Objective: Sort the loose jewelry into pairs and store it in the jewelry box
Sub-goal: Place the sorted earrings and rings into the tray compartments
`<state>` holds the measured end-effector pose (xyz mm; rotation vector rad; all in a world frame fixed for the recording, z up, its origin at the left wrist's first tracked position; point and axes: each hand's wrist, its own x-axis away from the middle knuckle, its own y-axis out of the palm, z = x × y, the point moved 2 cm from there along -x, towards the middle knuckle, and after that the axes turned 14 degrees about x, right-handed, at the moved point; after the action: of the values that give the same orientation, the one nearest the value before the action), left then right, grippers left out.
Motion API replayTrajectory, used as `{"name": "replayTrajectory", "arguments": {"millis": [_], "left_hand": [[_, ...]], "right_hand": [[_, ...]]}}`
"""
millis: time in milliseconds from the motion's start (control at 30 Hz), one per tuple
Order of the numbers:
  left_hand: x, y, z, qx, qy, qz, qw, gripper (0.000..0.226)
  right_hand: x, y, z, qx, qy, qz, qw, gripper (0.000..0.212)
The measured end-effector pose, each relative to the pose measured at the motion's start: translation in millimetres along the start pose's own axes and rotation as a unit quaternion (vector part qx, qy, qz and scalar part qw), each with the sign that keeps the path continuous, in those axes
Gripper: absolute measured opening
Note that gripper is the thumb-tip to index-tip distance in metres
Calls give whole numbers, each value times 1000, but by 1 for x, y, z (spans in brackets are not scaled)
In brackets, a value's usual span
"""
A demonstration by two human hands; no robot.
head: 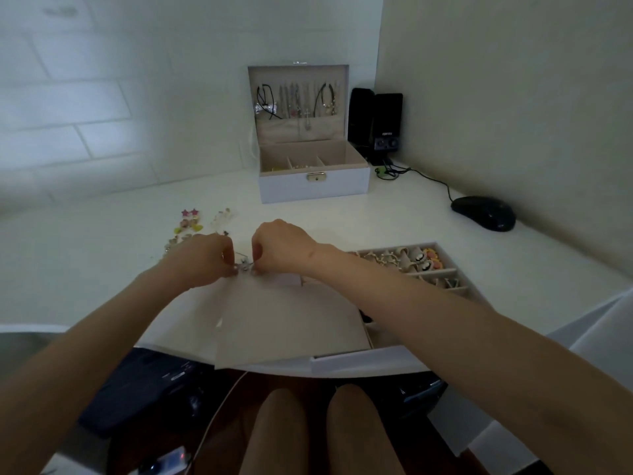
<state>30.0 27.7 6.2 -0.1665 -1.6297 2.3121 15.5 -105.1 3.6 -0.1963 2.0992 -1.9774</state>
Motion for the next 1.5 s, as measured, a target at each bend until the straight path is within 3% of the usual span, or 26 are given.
{"name": "replayTrajectory", "arguments": {"millis": [233,600,767,1033,1500], "left_hand": [[8,-13,16,45,33,91,994,14],[41,-17,91,182,202,187,944,6],[54,7,137,271,256,105,922,5],[50,44,197,256,295,-25,920,4],[48,79,228,192,323,-81,923,6]], "right_hand": [[23,-34,25,-89,17,37,995,11],[114,-72,96,-174,95,68,978,8],[158,-80,132,-181,126,95,971,5],[201,-79,166,-195,161,129,959,12],[223,-63,180,-208,170,94,959,6]]}}
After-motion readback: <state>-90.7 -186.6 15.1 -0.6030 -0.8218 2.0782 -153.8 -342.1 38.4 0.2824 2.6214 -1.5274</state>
